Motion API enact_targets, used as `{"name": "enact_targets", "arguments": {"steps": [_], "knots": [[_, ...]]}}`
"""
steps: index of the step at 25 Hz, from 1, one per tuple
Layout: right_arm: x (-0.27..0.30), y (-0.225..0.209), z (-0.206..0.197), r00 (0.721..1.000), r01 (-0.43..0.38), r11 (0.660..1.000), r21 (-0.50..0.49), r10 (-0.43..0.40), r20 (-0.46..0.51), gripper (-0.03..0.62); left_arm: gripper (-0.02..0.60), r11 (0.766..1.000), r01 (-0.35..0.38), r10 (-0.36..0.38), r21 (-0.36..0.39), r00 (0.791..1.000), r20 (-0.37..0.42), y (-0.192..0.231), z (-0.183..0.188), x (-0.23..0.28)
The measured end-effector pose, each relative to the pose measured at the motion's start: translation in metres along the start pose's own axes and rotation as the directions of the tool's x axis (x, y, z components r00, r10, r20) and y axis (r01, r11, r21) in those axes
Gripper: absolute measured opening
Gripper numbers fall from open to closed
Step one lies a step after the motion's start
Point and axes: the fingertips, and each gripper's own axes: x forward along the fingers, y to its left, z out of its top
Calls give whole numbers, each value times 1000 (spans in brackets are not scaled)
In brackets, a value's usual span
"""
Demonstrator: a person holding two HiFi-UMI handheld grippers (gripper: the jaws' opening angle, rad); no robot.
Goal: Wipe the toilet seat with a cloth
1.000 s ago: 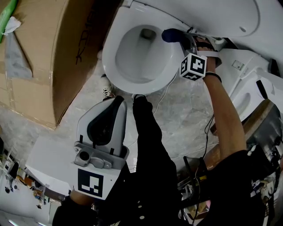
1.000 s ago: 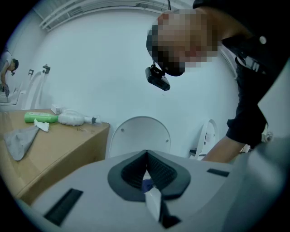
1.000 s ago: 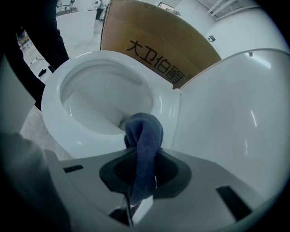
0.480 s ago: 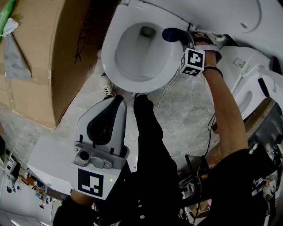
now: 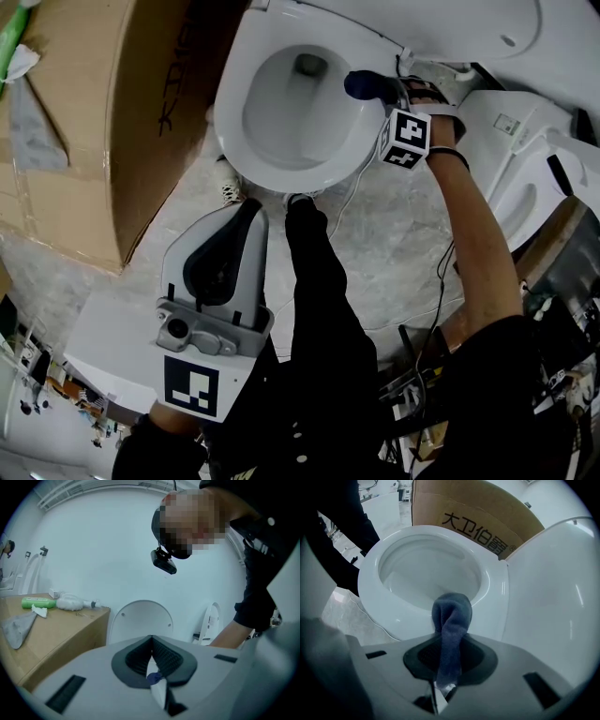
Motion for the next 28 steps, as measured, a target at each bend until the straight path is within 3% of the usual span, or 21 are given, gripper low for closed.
{"name": "enact_targets", "arguments": {"steps": [9, 14, 20, 28], "knots": [[-7, 42, 2, 997, -76, 974, 215, 80, -6, 61, 11, 1000, 8, -8, 8, 1000, -1, -2, 4, -4], [-12, 64, 11, 992, -113, 956, 269, 123, -18, 64, 11, 1000, 4, -4, 5, 1000, 1, 0, 7, -7], [-18, 86, 21, 989, -126, 898, 421, 149, -20, 66, 11, 1000, 1, -1, 5, 1000, 7, 4, 10, -11], [-27, 116, 37, 985, -151, 833, 533, 174, 8, 66, 11, 1000, -8, 8, 1, 1000, 11, 8, 12, -15]]}}
